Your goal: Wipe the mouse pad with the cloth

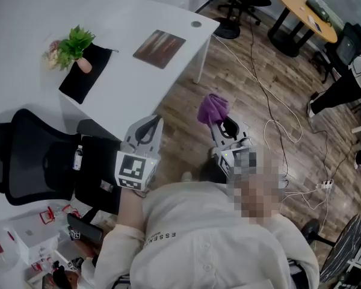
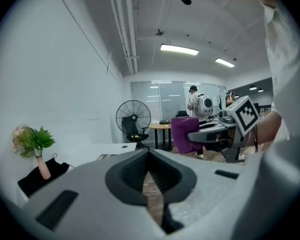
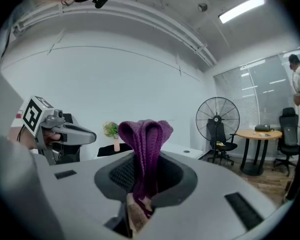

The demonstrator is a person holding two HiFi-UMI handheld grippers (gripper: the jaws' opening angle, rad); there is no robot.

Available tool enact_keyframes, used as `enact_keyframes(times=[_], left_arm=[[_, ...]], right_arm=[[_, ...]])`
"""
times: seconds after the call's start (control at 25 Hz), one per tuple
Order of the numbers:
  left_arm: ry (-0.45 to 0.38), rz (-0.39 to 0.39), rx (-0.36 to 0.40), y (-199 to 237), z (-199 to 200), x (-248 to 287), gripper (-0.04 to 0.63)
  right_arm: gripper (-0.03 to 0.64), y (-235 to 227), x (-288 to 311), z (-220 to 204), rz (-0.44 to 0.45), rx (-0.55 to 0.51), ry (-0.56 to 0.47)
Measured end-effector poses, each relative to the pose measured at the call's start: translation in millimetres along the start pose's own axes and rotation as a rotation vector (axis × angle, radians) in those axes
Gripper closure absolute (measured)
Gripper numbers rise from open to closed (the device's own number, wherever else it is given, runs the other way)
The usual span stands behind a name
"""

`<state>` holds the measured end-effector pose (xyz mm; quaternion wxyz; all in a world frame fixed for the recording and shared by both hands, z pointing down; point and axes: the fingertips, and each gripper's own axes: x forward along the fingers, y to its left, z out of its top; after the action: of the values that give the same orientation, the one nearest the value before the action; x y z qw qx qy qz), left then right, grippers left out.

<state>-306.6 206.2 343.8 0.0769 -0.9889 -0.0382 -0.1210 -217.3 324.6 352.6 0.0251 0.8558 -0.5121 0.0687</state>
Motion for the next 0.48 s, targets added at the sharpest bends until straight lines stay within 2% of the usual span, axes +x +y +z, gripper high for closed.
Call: enact_keyframes(times=[0.24,0.48], left_arm=[[0.008,0.045,-0.015,24,-4,12,0.594],[0.013,0.112,-0.031,53,1,37,0.594]], right_arm=[[0.529,1,33,0,0.060,-0.010,0.011],[0.529,-21,81,10,0.114,-0.022,0.017]])
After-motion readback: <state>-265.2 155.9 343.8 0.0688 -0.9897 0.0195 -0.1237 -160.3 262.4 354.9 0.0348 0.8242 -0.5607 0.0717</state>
